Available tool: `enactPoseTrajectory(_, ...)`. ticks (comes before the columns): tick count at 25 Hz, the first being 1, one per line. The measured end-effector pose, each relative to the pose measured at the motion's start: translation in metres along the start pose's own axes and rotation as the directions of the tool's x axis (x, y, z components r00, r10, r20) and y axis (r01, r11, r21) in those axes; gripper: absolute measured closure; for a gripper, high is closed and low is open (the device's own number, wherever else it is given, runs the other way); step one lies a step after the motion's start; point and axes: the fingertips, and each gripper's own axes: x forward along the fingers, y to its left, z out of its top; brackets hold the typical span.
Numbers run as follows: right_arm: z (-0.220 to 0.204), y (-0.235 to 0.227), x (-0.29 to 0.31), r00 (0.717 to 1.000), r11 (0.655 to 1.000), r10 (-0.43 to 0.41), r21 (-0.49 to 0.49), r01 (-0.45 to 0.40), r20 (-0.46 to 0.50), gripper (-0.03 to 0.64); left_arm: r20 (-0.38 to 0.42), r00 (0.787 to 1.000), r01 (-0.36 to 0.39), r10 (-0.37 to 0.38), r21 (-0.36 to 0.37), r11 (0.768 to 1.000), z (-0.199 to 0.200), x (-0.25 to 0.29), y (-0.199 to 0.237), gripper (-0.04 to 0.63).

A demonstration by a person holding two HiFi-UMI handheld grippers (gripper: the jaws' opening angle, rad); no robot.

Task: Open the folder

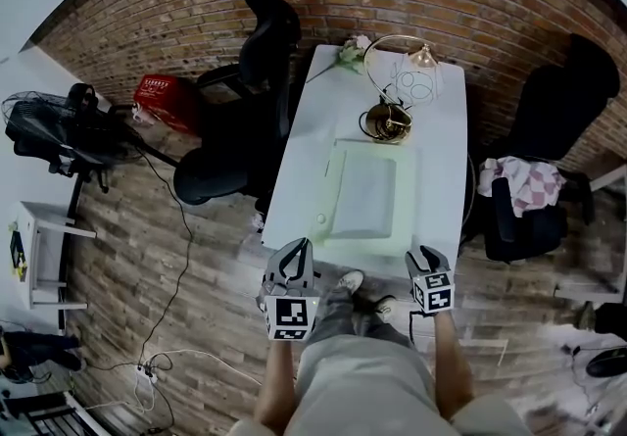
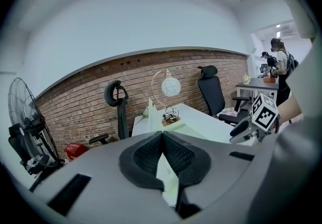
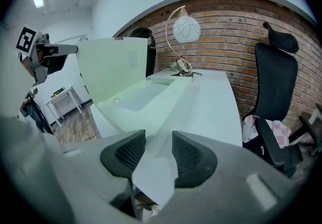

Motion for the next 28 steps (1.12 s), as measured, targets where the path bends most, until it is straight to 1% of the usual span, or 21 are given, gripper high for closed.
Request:
enactPoseTrajectory(6,-0.0001,0.0003,0.0015,1.000,1.000,-0.003,-0.006,0.003,0.003,0.446,0.020,1.000,0.011,-0.011,-0.016,1.000,0.0016,0.0017,0.0040,0.592)
enactPoseTrajectory(16,-0.0010,-0.0003,0.0001,1.000,1.000,0.000,-0.015,0.000,0.009,0.446,0.016,1.000,0.002,-0.002,-0.018,1.000,-0.0009,-0.0006,0.0057,0.592)
enactPoseTrajectory(28,-0.0021,0.0005,0.0017,1.000,1.000,0.000,-0.010,0.000,0.013,0.446,0.029,0.999,0.017,-0.016,-0.024,1.000,0.0001,0.0014,0.0037,0.592)
